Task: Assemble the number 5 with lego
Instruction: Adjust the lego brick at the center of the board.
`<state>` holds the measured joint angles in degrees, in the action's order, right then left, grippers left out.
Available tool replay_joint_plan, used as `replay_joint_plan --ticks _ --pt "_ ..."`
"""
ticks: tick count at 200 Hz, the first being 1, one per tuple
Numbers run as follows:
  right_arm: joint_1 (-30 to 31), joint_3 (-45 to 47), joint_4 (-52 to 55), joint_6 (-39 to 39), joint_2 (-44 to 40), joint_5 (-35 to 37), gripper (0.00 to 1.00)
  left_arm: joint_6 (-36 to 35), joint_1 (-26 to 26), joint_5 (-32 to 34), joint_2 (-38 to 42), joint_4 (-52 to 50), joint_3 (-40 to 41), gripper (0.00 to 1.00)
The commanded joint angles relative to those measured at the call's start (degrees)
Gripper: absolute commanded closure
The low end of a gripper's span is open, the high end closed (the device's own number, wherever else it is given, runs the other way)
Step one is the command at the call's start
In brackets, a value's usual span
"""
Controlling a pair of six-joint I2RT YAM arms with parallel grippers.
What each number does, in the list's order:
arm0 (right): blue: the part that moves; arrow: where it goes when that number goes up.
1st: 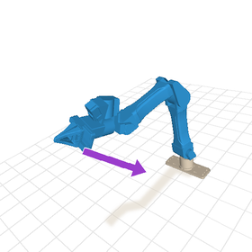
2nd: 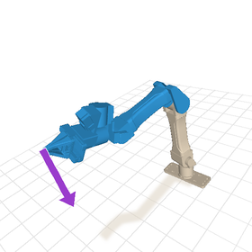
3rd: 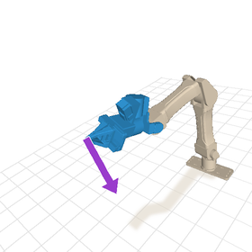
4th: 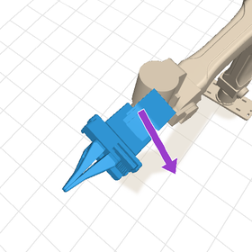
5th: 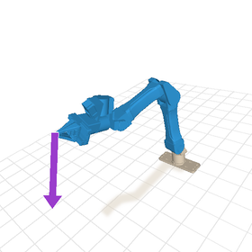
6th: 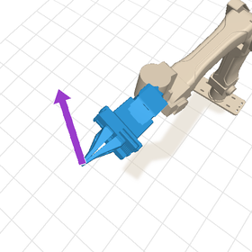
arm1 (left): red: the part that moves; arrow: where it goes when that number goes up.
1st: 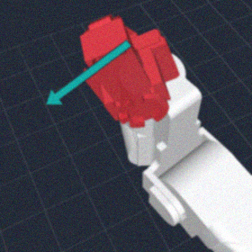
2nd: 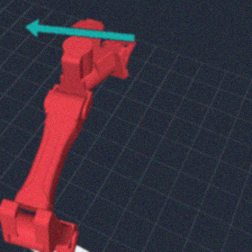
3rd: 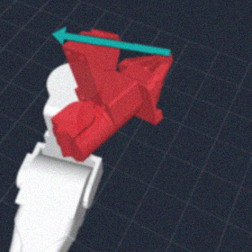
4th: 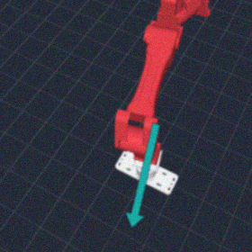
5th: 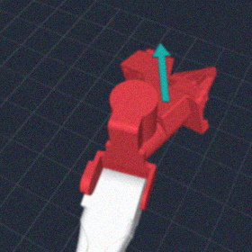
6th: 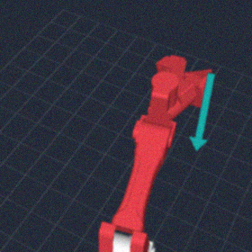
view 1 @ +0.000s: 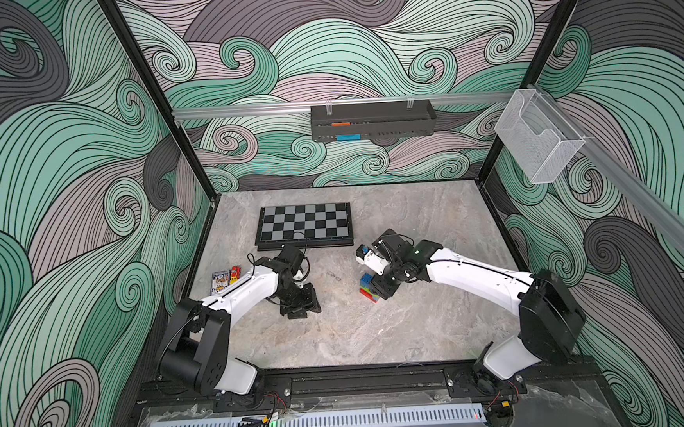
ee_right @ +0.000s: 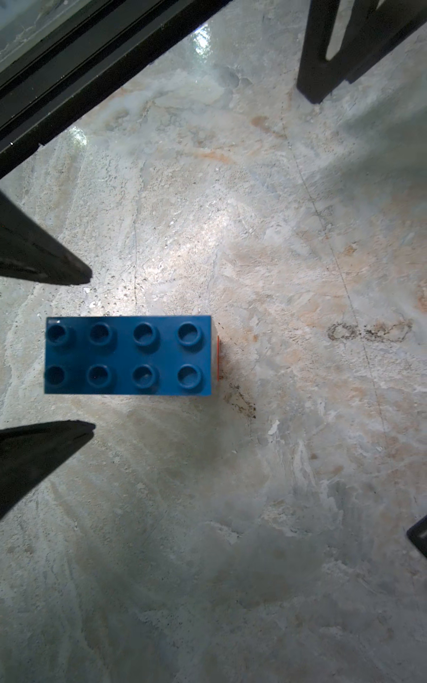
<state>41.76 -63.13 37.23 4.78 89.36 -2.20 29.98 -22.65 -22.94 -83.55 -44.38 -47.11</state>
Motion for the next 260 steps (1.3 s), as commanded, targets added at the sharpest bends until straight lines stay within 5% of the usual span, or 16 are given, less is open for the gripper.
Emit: replay_joint_plan --ticks 1,61,123,148,260 --pt "-0.2 0.0 -1.8 -1.8 1.4 -2.2 0.38 0.0 -0.1 0.4 -0.3 -1.0 -1.5 0.51" --pt "0.3 -1.4 -2.6 -2.8 3.8 -2.5 0.42 -0.3 0.0 0.6 -0.4 -1.2 -1.6 0.51" --pt "0.3 -2.4 -2.1 -2.9 4.2 -4.2 0.7 -0.4 -0.1 0.7 -0.7 -1.3 -1.8 0.51" --pt "0.1 -2.6 -2.0 -3.5 3.3 -5.9 0.74 -0.5 0.0 0.8 -0.8 -1.4 -2.2 0.51" --pt "-3.4 2.0 -13.7 -18.5 4.2 -29.8 0.75 -0.7 1.4 1.4 -0.9 -2.4 -3.0 0.51"
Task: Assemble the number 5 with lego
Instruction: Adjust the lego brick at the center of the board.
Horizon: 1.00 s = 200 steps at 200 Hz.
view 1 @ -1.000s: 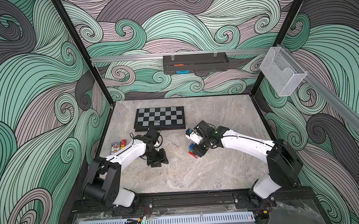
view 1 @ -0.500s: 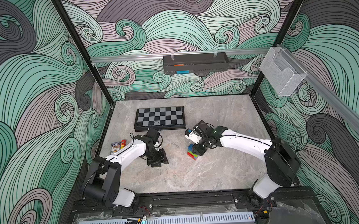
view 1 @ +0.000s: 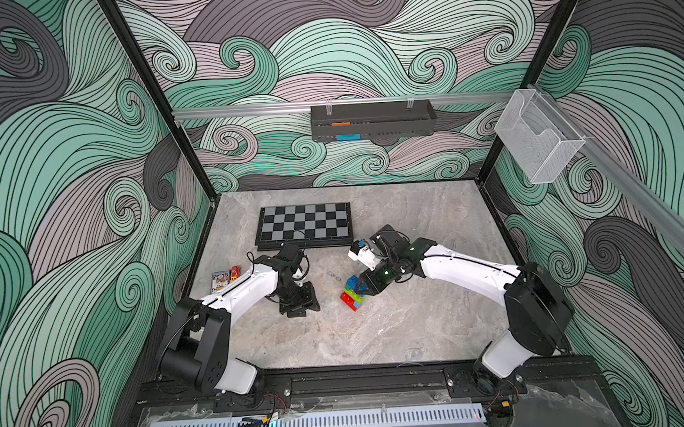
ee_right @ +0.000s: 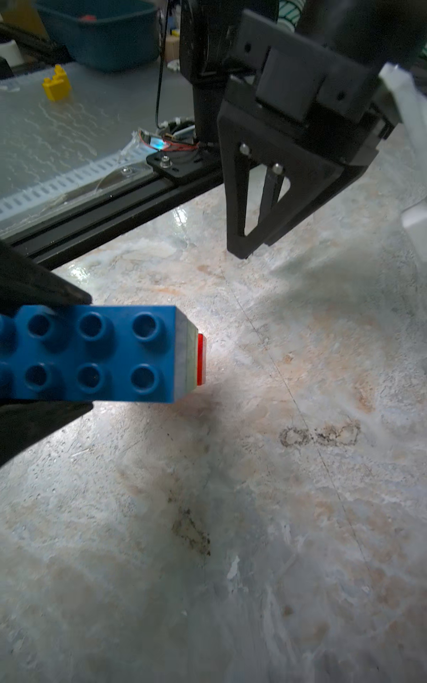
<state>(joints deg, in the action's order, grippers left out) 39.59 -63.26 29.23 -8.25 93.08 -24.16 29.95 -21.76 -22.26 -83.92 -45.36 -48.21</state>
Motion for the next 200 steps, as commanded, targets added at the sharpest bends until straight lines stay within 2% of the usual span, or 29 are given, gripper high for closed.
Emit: replay_joint_plan --ticks 1,128,143,187,200 --pt "-1.3 2.3 -5.9 -5.7 0.5 -8.0 0.75 -0.7 0.5 0.7 -0.5 -1.5 -2.0 0.51" --pt "-6.4 9.7 -17.8 -11.9 5.6 -16.1 0.73 -0.8 0.9 0.8 -1.2 -1.9 -2.3 0.51" --pt "-6.8 10.2 -18.1 -11.7 5.7 -16.3 0.69 -0.9 0.9 0.9 -1.2 -1.9 -2.4 0.51" --pt "-8.6 10.8 -18.6 -11.5 5.5 -15.4 0.48 -0.8 0.9 0.9 -1.5 -1.9 -2.5 0.51" --pt "-9.2 10.8 -18.8 -11.4 5.3 -15.4 0.46 -0.9 0.9 0.9 -1.6 -2.0 -2.5 0.51"
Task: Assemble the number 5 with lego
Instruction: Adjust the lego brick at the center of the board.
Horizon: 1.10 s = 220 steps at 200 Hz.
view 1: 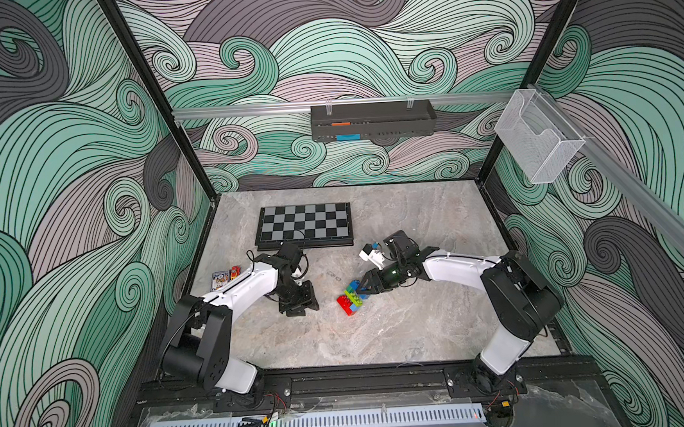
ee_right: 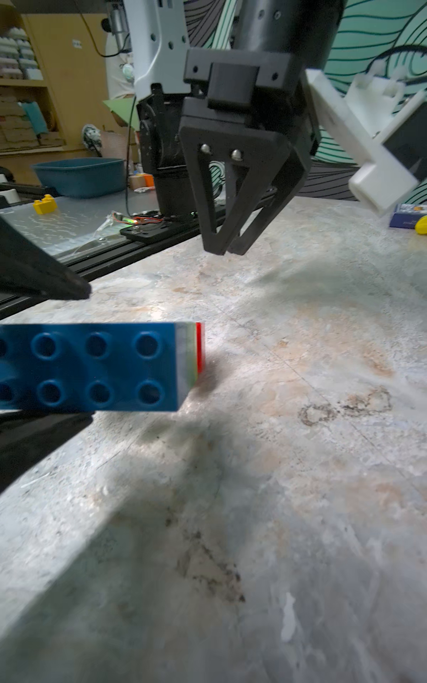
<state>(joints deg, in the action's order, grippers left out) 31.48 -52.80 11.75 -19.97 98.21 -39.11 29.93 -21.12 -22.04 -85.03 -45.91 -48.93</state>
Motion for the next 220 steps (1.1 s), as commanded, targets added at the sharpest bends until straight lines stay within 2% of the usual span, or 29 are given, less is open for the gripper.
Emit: replay_joint_plan --ticks 1,72,101,113,132,187,220 --pt "-1.2 0.3 -1.4 0.3 0.1 -0.5 0.46 -0.8 0.3 0.7 -0.5 -1.5 -1.8 0.51" --pt "-6.0 -1.4 1.0 2.9 -0.6 0.8 0.42 -0.9 0.3 1.1 -0.1 -1.8 -1.9 0.51" --pt "-7.1 -2.5 5.6 6.2 -5.1 3.8 0.4 -0.9 0.6 2.3 1.5 -1.8 -2.9 0.51" --pt "-7.4 -2.8 7.2 7.2 -7.6 5.7 0.35 -0.7 0.9 3.3 3.1 -0.7 -3.1 0.48" --pt "-7.8 -2.1 7.7 7.2 -10.9 6.4 0.34 -0.9 1.1 3.3 3.1 1.0 -4.3 0.46" --pt "-7.8 7.3 7.1 5.3 -21.7 6.4 0.34 -1.6 0.6 0.7 -8.5 6.8 -8.5 0.45" --pt "-7.8 12.4 7.0 4.6 -28.6 6.9 0.34 -1.0 -2.3 2.3 -13.4 7.9 -10.2 0.44"
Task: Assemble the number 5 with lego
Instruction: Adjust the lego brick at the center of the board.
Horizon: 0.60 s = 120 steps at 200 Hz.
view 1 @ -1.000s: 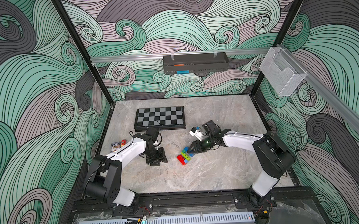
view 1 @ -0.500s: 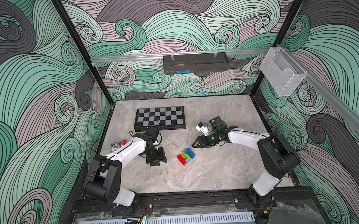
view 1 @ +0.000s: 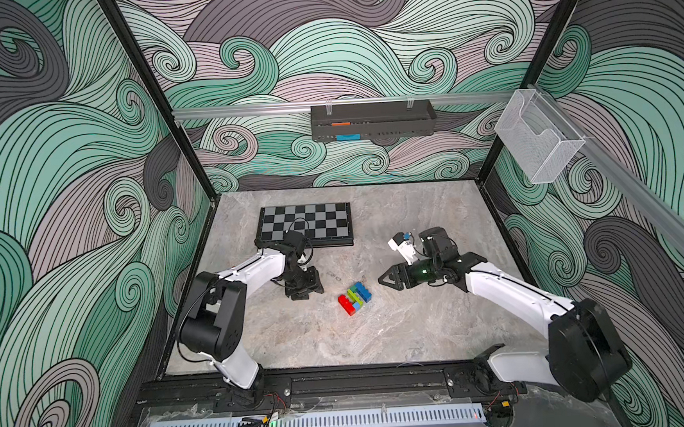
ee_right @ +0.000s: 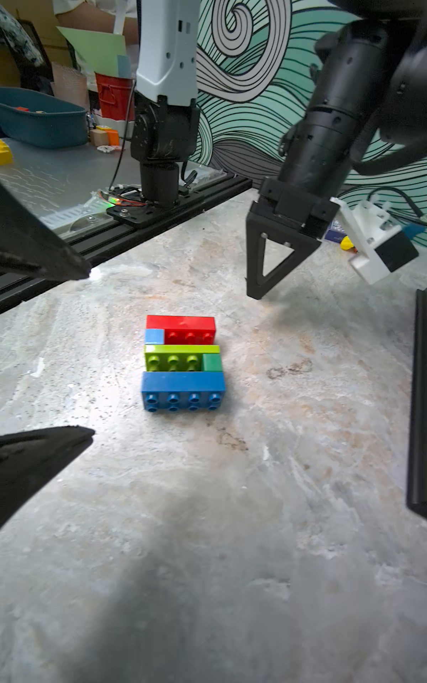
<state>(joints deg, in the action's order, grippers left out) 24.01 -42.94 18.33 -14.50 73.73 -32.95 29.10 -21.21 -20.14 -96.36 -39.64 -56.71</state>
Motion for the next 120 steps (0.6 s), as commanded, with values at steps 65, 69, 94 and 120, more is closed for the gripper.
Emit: replay_joint_plan --ticks 65,69,94,120 --pt "-0.4 6.7 0.3 -1.7 -11.2 0.0 0.33 1.4 -8.1 5.3 -6.8 3.3 -2.6 0.43" --pt "-0.4 6.7 0.2 -1.6 -11.2 -0.1 0.34 1.5 -8.4 5.4 -6.9 3.3 -2.6 0.43" --pt "-0.4 7.1 -0.1 -1.9 -11.2 -0.5 0.34 2.0 -10.1 6.2 -6.7 3.0 -2.1 0.44" --pt "-0.4 7.4 -0.6 -2.1 -11.0 -0.9 0.33 1.7 -12.7 5.9 -6.2 2.0 -1.7 0.46"
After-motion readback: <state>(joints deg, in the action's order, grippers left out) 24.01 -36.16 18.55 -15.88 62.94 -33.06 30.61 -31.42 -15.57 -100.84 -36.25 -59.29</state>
